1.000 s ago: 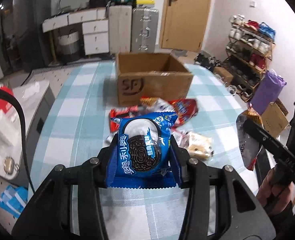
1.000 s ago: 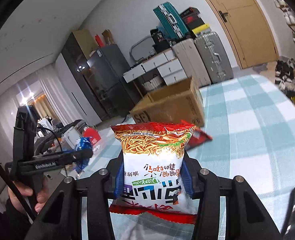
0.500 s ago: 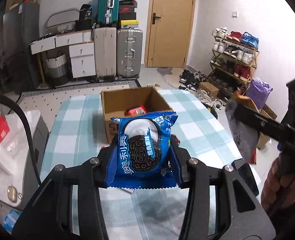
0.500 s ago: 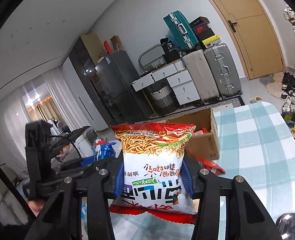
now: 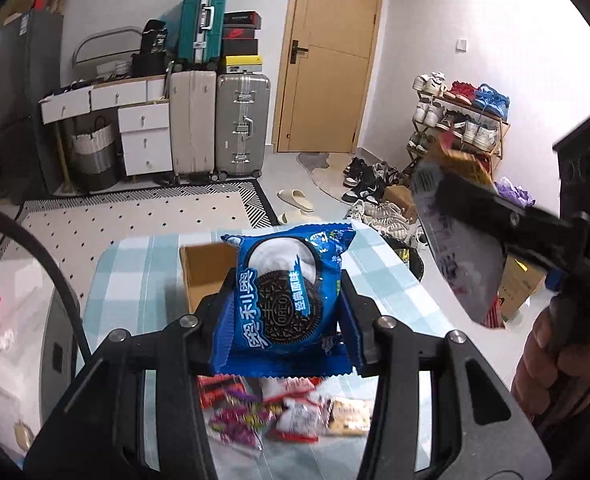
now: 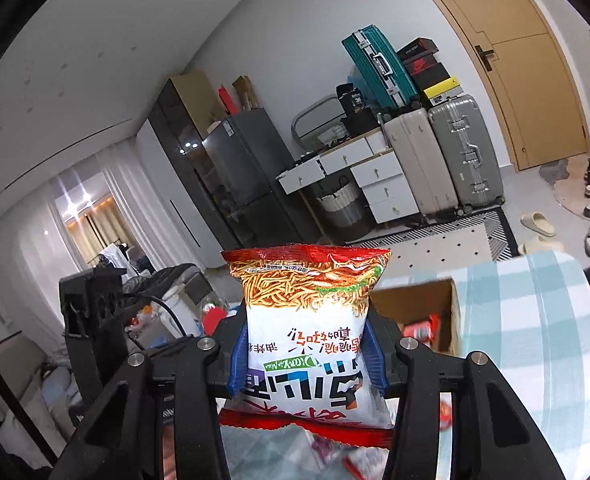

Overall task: Organize snacks
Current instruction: 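Lift the blue Oreo pack and noodle bag toward the box with both grippers, then lower both packs into the box and open both grippers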

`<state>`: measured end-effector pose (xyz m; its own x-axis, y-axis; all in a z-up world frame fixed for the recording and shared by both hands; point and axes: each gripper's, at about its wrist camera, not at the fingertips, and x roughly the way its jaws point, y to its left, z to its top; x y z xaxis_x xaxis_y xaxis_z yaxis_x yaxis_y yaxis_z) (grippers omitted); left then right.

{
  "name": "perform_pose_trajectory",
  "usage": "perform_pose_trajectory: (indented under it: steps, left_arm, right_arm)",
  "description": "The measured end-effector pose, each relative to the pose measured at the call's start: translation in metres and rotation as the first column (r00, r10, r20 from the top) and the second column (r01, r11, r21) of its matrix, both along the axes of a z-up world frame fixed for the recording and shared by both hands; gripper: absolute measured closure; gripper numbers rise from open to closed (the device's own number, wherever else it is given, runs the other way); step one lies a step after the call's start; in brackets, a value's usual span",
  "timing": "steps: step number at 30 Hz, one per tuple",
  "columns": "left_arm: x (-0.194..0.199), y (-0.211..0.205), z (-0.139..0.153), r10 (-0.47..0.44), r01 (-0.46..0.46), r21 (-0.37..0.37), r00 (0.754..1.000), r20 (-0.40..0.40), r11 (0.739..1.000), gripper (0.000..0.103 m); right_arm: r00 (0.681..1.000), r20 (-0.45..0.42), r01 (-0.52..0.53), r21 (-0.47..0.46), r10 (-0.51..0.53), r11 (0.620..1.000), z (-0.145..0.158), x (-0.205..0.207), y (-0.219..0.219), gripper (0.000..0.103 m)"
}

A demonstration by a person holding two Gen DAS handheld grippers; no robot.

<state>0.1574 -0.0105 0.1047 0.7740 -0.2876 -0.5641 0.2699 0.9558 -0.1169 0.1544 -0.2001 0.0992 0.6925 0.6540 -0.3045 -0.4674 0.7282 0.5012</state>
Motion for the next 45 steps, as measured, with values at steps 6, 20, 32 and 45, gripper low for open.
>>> perform_pose_trajectory:
  steps: [6, 20, 32, 45]
  left_arm:
    - [0.068, -0.006, 0.013, 0.019, -0.019, 0.034, 1.0, -0.001, 0.999, 0.061]
    - [0.205, 0.019, -0.082, 0.125, -0.131, -0.004, 0.957, -0.262, 0.991, 0.061]
    - [0.234, 0.044, -0.164, 0.162, -0.183, -0.021, 0.914, -0.373, 0.983, 0.061]
    - [0.241, 0.048, -0.194, 0.189, -0.209, -0.006, 0.895, -0.405, 0.978, 0.06]
  right_arm:
    - [1.0, 0.022, -0.004, -0.024, 0.005, 1.0, 0.031, 0.051, 0.012, 0.056]
    - [0.989, -0.147, -0.007, -0.192, -0.021, 0.981, -0.043, 0.184, 0.058, 0.056]
    - [0.959, -0.283, -0.045, -0.22, -0.019, 0.974, -0.124, 0.232, 0.067, 0.056]
    - [0.925, -0.38, -0.074, -0.242, -0.024, 0.967, -0.171, 0.251, 0.075, 0.048]
